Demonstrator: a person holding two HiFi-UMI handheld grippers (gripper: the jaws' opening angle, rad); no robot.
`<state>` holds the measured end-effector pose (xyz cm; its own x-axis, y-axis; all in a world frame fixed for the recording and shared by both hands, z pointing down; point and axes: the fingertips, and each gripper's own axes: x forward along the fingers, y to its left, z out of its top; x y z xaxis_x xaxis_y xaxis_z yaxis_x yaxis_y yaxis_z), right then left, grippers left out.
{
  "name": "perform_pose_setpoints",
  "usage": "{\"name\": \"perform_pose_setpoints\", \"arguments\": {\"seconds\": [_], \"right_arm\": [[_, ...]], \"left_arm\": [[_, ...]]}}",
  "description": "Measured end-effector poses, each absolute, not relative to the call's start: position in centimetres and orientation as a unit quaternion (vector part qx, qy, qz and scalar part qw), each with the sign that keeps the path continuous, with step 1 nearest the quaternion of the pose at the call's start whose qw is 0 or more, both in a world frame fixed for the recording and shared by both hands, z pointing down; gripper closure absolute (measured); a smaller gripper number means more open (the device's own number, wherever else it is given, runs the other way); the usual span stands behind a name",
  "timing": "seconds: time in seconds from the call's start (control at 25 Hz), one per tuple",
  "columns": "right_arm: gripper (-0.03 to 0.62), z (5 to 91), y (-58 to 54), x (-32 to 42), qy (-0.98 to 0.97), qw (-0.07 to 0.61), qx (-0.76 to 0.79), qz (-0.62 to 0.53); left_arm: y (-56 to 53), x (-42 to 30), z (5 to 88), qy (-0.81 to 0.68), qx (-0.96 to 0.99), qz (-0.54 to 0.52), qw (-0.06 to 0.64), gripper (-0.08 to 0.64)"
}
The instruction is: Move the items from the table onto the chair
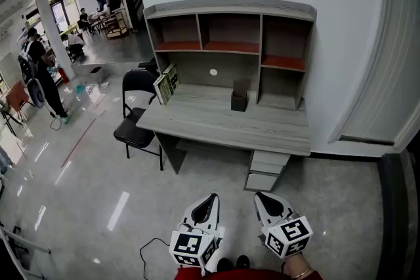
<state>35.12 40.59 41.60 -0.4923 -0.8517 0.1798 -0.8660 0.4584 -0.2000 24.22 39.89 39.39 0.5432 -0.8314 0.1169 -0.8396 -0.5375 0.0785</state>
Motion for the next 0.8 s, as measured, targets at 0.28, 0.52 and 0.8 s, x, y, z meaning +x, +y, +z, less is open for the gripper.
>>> {"name": "perform_pose_setpoints", "arguments": {"seconds": [0.28,0.52,0.8], "right_arm": [[0.584,41.9,39.9,35.7,-0.854,0.025,0.499,0.144],[0.584,41.8,38.7,36.5,-0.856,0.021,0.496,0.146],[0.584,42.5,36.6,35.8,-0.865,0.031,0.478,0.148]], "left_arm": [[39.4,24.6,39.6,-0.483,0.873,0.036,0.065,0.551],[38.3,25.2,39.6,-0.490,0.869,0.044,0.062,0.551],[36.2,23.6,40.5,-0.523,0.847,0.067,0.068,0.551]]}}
